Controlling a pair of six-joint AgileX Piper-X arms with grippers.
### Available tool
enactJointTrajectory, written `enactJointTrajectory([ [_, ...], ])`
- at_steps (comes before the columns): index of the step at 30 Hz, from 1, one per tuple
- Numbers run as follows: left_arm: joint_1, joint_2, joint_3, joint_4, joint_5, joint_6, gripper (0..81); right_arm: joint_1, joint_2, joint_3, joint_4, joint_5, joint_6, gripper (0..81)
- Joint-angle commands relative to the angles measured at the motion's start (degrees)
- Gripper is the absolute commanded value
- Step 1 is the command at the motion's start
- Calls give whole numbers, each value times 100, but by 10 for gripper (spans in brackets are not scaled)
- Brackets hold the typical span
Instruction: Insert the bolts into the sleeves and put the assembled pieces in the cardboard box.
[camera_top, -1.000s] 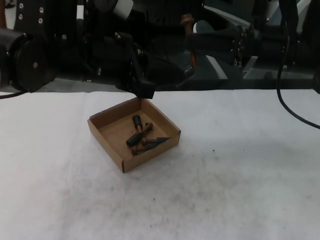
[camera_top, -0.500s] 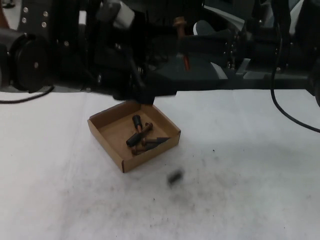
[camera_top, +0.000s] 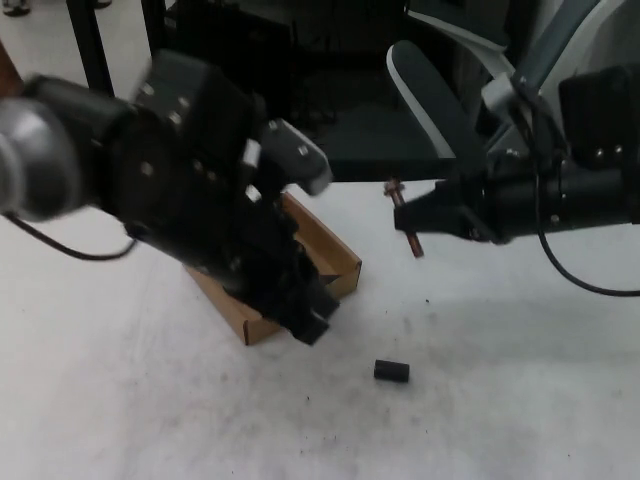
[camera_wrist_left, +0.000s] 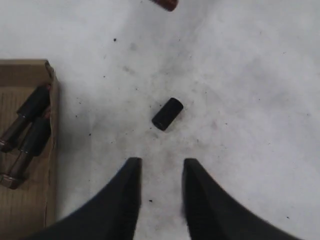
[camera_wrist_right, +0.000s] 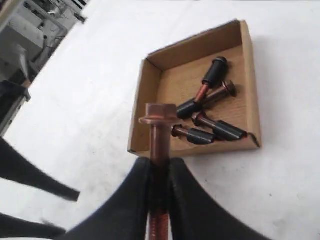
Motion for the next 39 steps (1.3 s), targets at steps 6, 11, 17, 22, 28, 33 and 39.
enactJointTrajectory([
  [6, -326, 524, -41, -155, -217, 225, 444, -34, -26, -20, 1114, 1628, -279, 2],
  [11, -679, 665, -41, -394, -536, 1053, 444, -34, -26, -20, 1750, 2138, -381, 2],
  [17, -844, 770, -149, -631, -944, 1688, 444, -34, -26, -20, 2478, 2139, -492, 2],
  [22, -817, 1040, -378, -638, -1294, 2315, 444, -34, -26, -20, 2908, 2099, -689, 2],
  [28, -792, 1348, -588, -654, -1362, 2733, 444, -34, -12, -20, 3296, 2080, -1012, 2],
  [33, -826, 1424, -623, -641, -966, 2847, 444, -34, -12, -20, 3388, 2080, -1177, 2],
  [39, -944, 1424, -631, -543, -838, 3024, 444, -34, -12, -20, 3385, 2070, -1262, 2],
])
